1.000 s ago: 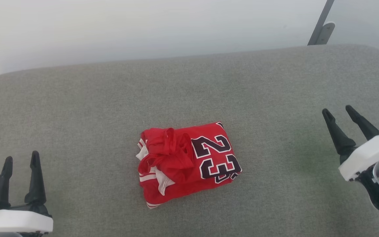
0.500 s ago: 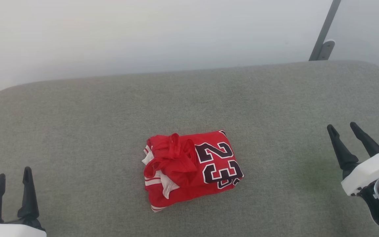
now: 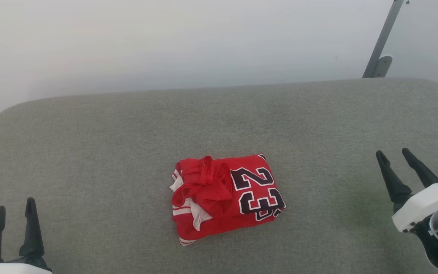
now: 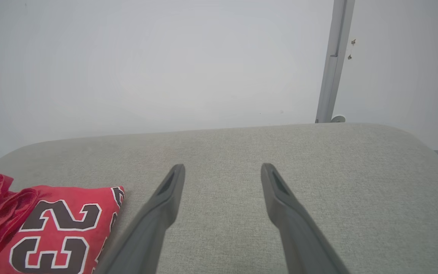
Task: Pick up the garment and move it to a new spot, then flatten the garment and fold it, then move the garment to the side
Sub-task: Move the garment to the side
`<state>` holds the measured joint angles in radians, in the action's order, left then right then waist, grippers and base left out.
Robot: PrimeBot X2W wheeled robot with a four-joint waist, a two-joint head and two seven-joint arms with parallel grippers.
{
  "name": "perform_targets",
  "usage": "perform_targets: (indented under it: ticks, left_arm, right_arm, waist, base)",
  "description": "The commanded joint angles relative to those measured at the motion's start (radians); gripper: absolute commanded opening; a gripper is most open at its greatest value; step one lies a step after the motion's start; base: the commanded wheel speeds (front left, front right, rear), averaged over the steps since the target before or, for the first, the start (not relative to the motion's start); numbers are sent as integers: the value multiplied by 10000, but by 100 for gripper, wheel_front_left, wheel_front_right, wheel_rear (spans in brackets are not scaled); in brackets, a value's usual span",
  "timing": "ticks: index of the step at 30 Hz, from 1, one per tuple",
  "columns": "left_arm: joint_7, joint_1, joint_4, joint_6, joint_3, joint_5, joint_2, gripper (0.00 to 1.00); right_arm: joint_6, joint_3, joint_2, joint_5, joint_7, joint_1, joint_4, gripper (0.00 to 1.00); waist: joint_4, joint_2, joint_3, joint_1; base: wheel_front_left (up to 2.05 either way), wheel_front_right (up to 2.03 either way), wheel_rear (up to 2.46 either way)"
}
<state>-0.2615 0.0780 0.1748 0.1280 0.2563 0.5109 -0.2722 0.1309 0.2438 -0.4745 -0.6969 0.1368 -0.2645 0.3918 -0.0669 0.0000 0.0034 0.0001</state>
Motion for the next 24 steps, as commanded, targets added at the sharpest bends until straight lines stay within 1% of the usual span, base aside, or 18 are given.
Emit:
perform_targets:
  ticks: [1,6,11,16,24]
  left_arm:
    - [-44,110,-24,19,0,116,25,100]
    - [-44,101,-44,19,-43,157,23,100]
    - [-44,6,-19,20,-159,198,76,100]
    - [-44,-192,42,20,-441,179,123,100]
    - [-44,-510,131,20,-985,91,240,100]
  right_arm:
    - [-5,43,57,-94,24,131,19,100]
    - [-5,366,140,-247,-340,115,-42,100]
    - [-5,1025,253,-576,-1230,-166,-174,100]
    - [-5,1631,324,-974,-2456,-608,-114,100]
    - [-5,2214,109,-1635,-4712,-1424,-168,100]
  waist:
    - [41,0,-8,-1]
    - [171,0,3,-1]
    - [480,0,117,-1]
    - [955,0,319,-1]
    - [1871,0,778,-1]
  base:
    - [0,0,0]
    - [0,0,0]
    - [0,0,0]
    - [0,0,0]
    - [0,0,0]
